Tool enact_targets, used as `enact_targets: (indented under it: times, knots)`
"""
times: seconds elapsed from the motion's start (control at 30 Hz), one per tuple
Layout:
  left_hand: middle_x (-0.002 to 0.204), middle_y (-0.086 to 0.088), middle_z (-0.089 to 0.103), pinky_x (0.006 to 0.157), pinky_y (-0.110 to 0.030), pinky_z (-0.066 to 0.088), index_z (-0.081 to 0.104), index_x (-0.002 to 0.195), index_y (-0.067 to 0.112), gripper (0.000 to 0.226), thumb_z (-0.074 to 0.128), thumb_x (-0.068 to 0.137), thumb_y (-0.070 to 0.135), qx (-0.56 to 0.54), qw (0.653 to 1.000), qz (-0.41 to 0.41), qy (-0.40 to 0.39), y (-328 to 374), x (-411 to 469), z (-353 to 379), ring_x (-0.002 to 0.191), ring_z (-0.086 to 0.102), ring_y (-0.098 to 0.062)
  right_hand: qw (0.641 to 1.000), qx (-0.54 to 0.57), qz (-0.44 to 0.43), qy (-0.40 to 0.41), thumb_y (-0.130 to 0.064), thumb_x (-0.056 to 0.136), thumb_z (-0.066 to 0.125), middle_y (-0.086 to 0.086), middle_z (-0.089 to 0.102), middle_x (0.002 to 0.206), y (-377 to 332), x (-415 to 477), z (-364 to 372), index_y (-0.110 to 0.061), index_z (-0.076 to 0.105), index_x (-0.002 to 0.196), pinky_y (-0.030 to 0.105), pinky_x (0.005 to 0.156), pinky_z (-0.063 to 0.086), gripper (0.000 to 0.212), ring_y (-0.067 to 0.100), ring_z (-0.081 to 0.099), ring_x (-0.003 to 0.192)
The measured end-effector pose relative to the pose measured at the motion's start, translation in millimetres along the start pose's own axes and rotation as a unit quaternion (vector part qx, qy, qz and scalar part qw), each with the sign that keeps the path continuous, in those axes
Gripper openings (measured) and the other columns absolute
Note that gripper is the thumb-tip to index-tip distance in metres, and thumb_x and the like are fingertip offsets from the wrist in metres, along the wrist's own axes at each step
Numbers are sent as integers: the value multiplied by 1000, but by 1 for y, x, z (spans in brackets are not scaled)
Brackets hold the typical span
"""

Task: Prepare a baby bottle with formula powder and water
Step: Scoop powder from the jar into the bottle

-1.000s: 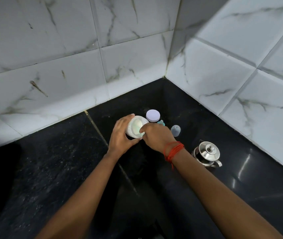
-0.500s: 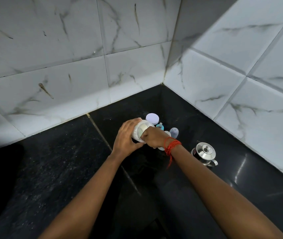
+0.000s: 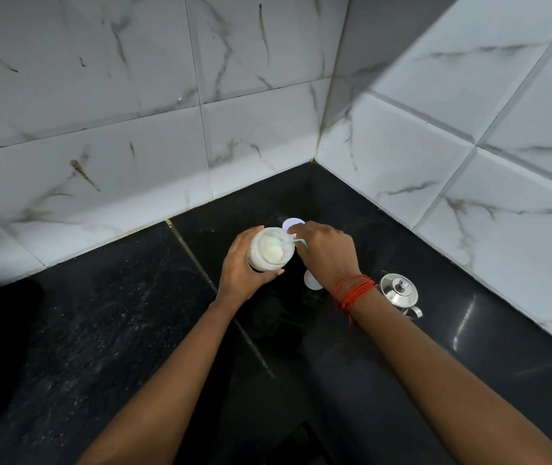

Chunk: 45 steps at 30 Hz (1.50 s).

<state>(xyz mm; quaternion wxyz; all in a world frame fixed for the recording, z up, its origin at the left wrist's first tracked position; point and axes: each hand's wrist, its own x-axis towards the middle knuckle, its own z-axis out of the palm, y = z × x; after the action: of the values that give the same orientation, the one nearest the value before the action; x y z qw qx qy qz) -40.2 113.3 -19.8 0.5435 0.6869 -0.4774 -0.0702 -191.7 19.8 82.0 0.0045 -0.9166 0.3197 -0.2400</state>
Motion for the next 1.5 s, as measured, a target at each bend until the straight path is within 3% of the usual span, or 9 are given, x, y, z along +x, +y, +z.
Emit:
enact_targets:
  times: [0.13,0.27,0.53,0.73,0.97,1.07,1.2,1.33,1.5]
  knots:
    - [145,6,57,111,-24,43,56,138,14,90,101,62,24,-22,999,28,21,15,5,-4,134,53,-8,995,31,-57,77,-5,67,84,-1,76,84,-4,-4,-8,-21,80,85,24,48,50,24,21,71,72]
    - [145,5,57,110,-22,43,55,139,12,88,101,64,23,-33,998,32,44,22,4,-8,134,53,-9,982,-30,-157,101,-3,75,65,0,76,85,-3,-13,-6,-16,79,94,27,45,47,28,22,67,72]
    - [146,2,57,111,-28,44,54,139,8,85,99,67,22,-31,997,43,53,26,-4,-4,137,53,-12,989,-93,-109,23,-2,56,78,-5,60,57,-18,-5,-6,-21,68,63,20,40,30,23,18,53,62]
    - [148,-1,55,114,-33,44,54,142,9,85,96,70,25,-13,997,59,40,26,-2,-8,140,50,-14,984,-142,-107,-28,-6,50,85,-4,58,51,-18,-5,2,-20,73,62,21,45,23,22,18,58,66]
    - [150,0,54,116,-41,44,54,143,8,84,95,72,24,-9,998,53,31,26,-4,-5,143,48,-17,988,-115,-97,-37,-10,39,90,3,57,55,-21,-2,5,-21,75,60,19,41,37,28,19,60,59]
    - [152,3,53,118,-37,41,52,145,10,85,94,73,26,-8,999,43,14,26,-6,-5,145,46,-15,992,-73,-69,-73,-8,48,88,9,59,75,-19,-3,9,-22,78,68,24,47,46,26,24,59,54]
    - [150,12,54,114,-36,45,50,145,20,90,97,69,30,-10,999,11,-36,23,-7,-6,137,52,-9,985,73,29,-151,-16,88,69,7,58,106,-11,-2,6,-28,80,98,32,79,53,19,16,60,83]
    - [136,18,60,104,-38,52,47,137,37,96,101,57,34,-11,996,-60,-63,15,-6,-5,124,59,-6,943,261,124,-168,-8,83,72,-9,76,88,4,7,-1,-22,82,87,15,81,47,18,-13,60,75]
    - [128,20,63,100,-34,55,49,131,38,94,102,54,37,-25,994,-94,-59,9,-9,0,118,62,-2,852,421,278,-141,-5,79,77,-5,79,88,29,2,2,-20,82,81,24,87,54,17,8,72,91]
